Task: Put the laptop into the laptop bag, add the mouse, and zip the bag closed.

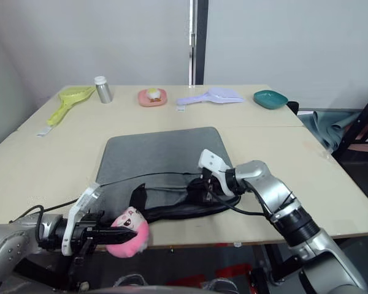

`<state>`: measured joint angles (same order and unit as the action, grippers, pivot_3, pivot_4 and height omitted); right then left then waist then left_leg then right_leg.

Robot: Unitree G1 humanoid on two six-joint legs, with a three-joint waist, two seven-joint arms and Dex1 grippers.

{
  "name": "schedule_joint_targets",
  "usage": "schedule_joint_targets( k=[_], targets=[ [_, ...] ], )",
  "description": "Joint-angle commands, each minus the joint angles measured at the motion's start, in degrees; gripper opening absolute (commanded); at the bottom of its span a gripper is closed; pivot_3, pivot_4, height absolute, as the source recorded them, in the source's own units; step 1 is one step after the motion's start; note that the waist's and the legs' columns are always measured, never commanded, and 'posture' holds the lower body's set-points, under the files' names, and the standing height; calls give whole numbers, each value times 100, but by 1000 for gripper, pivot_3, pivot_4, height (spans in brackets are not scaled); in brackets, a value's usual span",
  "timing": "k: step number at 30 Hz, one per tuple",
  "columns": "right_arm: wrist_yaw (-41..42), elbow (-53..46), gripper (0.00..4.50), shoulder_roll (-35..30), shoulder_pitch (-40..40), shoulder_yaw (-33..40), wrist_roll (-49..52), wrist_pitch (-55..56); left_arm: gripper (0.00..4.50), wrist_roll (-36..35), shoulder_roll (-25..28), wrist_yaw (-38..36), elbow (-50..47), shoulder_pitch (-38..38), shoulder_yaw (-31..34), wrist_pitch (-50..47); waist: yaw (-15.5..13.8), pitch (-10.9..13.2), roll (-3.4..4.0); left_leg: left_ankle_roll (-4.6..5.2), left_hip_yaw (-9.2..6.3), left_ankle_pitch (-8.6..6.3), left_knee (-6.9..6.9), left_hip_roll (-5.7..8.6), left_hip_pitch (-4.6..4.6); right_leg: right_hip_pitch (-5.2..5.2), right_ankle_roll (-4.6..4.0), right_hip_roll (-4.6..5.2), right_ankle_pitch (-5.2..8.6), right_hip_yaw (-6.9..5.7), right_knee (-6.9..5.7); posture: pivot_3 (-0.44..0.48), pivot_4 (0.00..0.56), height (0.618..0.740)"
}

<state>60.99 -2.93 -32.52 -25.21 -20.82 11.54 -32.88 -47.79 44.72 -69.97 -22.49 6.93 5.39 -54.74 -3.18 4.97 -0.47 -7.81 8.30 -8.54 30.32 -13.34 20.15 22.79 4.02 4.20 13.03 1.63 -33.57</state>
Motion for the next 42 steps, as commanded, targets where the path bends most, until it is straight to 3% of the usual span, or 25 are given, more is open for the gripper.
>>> schedule_joint_targets(
  k=[1,5,12,23,28,31,33,35,42],
  targets=[
    [24,571,0,-71,357,-666,-371,-471,5,-273,43,-310,-142,-176,-215,51,19,-8,-1,0,0,0,0,0,1,-3,-5,0,-3,0,-4,0,150,740],
    [69,571,0,-94,348,-630,-399,-475,5,-98,-116,-314,-75,-505,-663,131,48,-23,-7,4,-1,-5,-2,0,-2,-10,-89,0,-56,-4,-27,0,150,740],
    [97,478,0,-148,374,-588,-389,-547,5,-109,-450,-319,236,-1061,-1177,98,73,-24,1,-15,4,-29,-13,-7,-1,-3,-81,-6,-64,-7,-36,0,150,740],
    [60,350,0,-247,414,-540,-343,-637,5,518,-1683,218,1507,-2135,-1941,305,19,-27,0,-13,4,-29,-12,-4,-5,-11,-80,-1,-63,-7,-37,0,150,740],
    [45,326,0,-270,417,-518,-327,-661,5,715,-2219,501,1929,-2493,-1935,439,-43,-28,-4,-8,5,-29,-6,3,-8,-26,-81,10,-64,-7,-37,0,150,740],
    [26,304,0,-289,431,-522,-316,-669,5,664,-2194,567,1815,-2497,-1808,335,-64,-26,-7,-6,8,-30,-5,4,-7,-29,-77,12,-61,-2,-37,0,150,740],
    [16,288,0,-299,440,-514,-303,-674,888,553,-1940,424,1623,-2415,-1717,190,-65,-24,-8,-5,7,-31,-5,4,-6,-29,-42,11,-40,-2,-37,0,150,740],
    [9,315,0,-298,436,-508,-304,-658,1487,383,-1505,242,1255,-2235,-1554,28,-53,-17,-14,-5,4,-31,-6,4,-4,-21,-5,9,-18,-2,-38,0,150,740],
    [32,371,0,-301,410,-502,-294,-605,3958,267,-389,319,306,-1545,-944,91,14,-9,3,-6,2,-31,-9,-2,2,-12,-66,2,-55,-7,-32,0,150,740]
  ],
)
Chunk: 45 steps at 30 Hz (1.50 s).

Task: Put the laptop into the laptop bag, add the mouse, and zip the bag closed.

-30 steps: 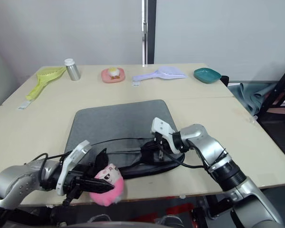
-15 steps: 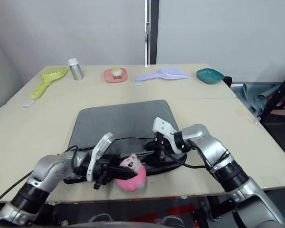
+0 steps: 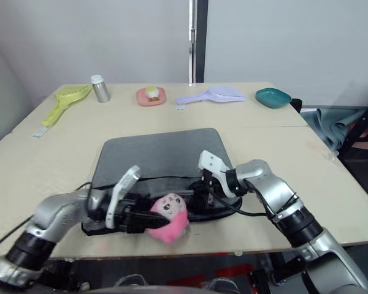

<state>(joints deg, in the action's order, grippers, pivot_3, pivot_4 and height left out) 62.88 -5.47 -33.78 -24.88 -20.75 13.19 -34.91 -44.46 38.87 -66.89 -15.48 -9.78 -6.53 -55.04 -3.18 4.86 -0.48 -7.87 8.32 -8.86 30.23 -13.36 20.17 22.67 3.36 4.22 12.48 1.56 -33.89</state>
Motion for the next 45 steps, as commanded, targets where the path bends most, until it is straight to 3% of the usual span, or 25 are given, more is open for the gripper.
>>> schedule_joint_targets(
  k=[1,5,9,14,21,24,33,36,40,45],
  targets=[
    [-157,627,0,-177,374,-511,-456,-400,4355,-74,229,28,-423,153,261,137,18,4,6,0,2,0,-1,0,2,1,0,0,0,0,10,0,150,740],
    [-120,740,0,-154,287,-515,-460,-329,4432,-596,1275,-572,-609,818,1515,-12,71,24,1,-1,2,-1,-3,-5,4,10,0,-5,0,-1,11,0,150,740],
    [-87,857,0,-135,214,-515,-474,-262,4432,-653,1910,-1077,-579,1225,2197,266,56,27,3,-2,2,-2,-6,-4,3,13,5,-4,3,0,17,0,150,740],
    [-29,988,0,-159,112,-440,-456,-159,4432,-700,2461,-1728,153,897,3287,750,57,39,-7,-1,-1,-2,-6,-7,4,21,62,-7,38,0,13,0,150,740],
    [108,716,0,-219,66,90,-18,-177,4432,-578,2446,-1738,465,325,3634,1290,26,62,-12,-1,11,-2,-6,-5,6,26,-4,-3,-3,4,7,0,150,740],
    [166,399,0,-267,77,398,336,-341,4432,-551,2388,-1604,429,70,3510,1429,-2,100,-20,-2,13,-1,-6,-6,11,28,-8,-4,-5,2,6,0,150,740],
    [-33,-1355,0,-895,410,1852,1544,-1104,4432,-260,1878,-1179,139,-98,2896,1893,-151,195,-1,1,0,3,27,-9,140,132,-9,-10,-19,-13,-23,0,150,740],
    [-172,-1746,0,-1153,583,2409,1839,-1308,3635,-83,1709,-1158,127,-159,2638,2147,-165,197,2,5,-6,23,81,-40,178,153,35,-37,-44,-15,-41,0,150,740],
    [-414,-2424,0,-1570,920,3510,2353,-1734,2182,424,1292,-1322,194,-157,2018,2916,-226,199,4,-12,-8,10,101,-58,176,154,24,-51,-38,-14,-63,0,150,740],
    [-676,-3344,0,-1910,1407,4302,3137,-2313,390,1045,1014,-1762,548,-125,1351,3839,-270,202,8,13,-11,-5,139,-70,173,153,-8,-60,-19,-8,-102,0,150,740]
  ],
)
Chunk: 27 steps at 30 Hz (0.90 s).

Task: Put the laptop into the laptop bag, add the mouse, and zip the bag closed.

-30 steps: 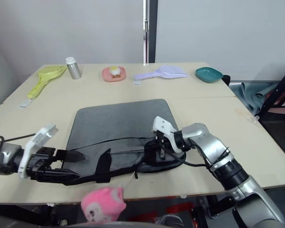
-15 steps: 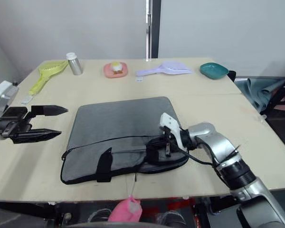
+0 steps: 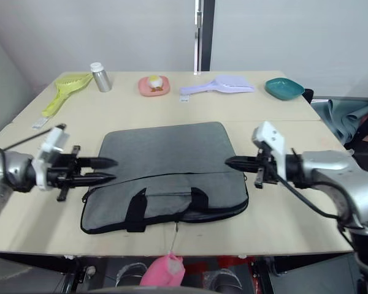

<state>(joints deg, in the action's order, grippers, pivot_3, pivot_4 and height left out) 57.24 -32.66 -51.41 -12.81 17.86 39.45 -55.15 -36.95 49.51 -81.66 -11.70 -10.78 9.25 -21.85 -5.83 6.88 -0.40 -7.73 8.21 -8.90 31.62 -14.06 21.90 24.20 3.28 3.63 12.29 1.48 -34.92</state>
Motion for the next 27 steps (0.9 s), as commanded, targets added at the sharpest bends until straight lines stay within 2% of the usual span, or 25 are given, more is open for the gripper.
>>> schedule_joint_targets(
  k=[1,5,6,13,16,18,19,22,27],
  targets=[
    [-149,-811,0,-216,334,551,661,-395,27,402,-84,-385,282,-52,-357,680,-2,0,1,0,0,-2,5,-2,-1,0,-7,-1,4,3,-10,0,150,740],
    [-373,-1317,0,-367,903,889,1178,-731,27,696,-310,-574,804,-359,-764,1095,-20,2,4,-21,0,-18,32,-5,-11,-2,-25,-2,13,12,-40,0,150,740],
    [-442,-1351,251,-400,1002,940,1260,-804,6,798,-373,-624,992,-448,-855,1240,-25,2,4,-25,0,-21,46,-5,-11,-1,-24,-1,12,14,-48,0,150,740],
    [-432,-1465,2591,-824,1424,1018,1843,-1018,0,1188,-623,-724,1669,-664,-1201,1761,-19,0,5,-22,2,-22,77,-4,-11,-4,-21,1,2,27,-69,0,150,740],
    [-430,-1492,3605,-969,1463,723,2092,-1022,0,1401,-619,-713,1799,-583,-1329,1949,-8,0,5,-21,2,-21,77,-4,-10,-4,-21,0,2,26,-69,0,150,740],
    [-545,-1486,4328,-957,1345,255,2193,-1066,0,1466,-599,-740,1857,-488,-1370,2050,-7,0,5,-21,2,-21,77,-4,-9,-3,-21,0,2,27,-68,0,150,740],
    [-618,-1454,4480,-928,1269,67,2244,-1088,0,1479,-600,-730,1885,-465,-1375,2065,-3,0,5,-20,1,-21,77,-4,-9,-3,-21,0,3,26,-69,0,150,740],
    [-968,-1331,4480,-730,979,-524,2540,-1292,0,1641,-648,-600,2053,-414,-1372,2371,1,0,6,-20,0,-21,79,-4,-10,-4,-21,0,2,25,-72,0,150,740],
    [-1761,-634,4480,10,305,-1724,2770,-2038,0,1829,-742,-476,2402,-378,-1444,2746,6,-4,7,-22,2,-22,85,-3,-48,-27,-22,2,3,30,-82,0,150,740]
  ],
)
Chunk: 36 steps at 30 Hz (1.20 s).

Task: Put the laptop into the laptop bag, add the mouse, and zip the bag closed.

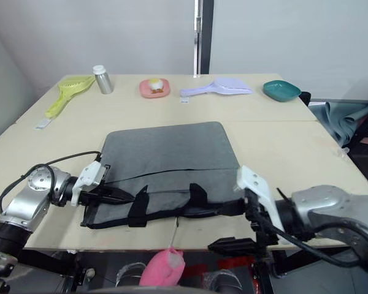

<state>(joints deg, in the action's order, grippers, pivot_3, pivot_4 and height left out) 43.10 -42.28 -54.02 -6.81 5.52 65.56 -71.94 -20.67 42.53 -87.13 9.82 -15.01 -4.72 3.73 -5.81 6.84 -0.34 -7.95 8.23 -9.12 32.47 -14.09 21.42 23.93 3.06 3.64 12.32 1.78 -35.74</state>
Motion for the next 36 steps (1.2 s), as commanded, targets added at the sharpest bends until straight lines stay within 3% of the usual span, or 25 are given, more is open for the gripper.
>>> schedule_joint_targets(
  k=[1,11,26,29,36],
  targets=[
    [-476,522,4480,475,-480,-709,188,-537,0,212,-78,93,322,40,-46,237,6,0,3,-1,3,-1,0,0,-16,-10,0,1,0,3,-2,0,150,740],
    [-1339,1893,4480,2054,-1401,-1828,-328,-1394,0,221,-205,151,726,-117,-54,316,1,-18,27,-10,4,6,4,3,-35,-23,-2,9,1,3,-36,0,150,740],
    [-1475,2268,4480,2897,-1889,-2028,-932,-1673,0,175,-189,3,833,-539,-88,-54,29,-22,30,-43,-2,24,3,1,-34,-20,-7,16,-3,2,-41,0,150,740],
    [-1531,2197,3674,3056,-1811,-1918,-919,-1775,0,137,-204,-14,753,-499,-99,-145,27,-22,30,-44,-2,25,3,1,-33,-16,-7,16,-3,2,-38,0,150,740],
    [-1404,2047,1258,3082,-1755,-1636,-790,-1942,0,169,-248,-19,804,-579,-111,-164,13,-21,31,-45,-1,25,-3,1,-27,-9,-7,15,-2,2,-32,0,150,740]
  ],
)
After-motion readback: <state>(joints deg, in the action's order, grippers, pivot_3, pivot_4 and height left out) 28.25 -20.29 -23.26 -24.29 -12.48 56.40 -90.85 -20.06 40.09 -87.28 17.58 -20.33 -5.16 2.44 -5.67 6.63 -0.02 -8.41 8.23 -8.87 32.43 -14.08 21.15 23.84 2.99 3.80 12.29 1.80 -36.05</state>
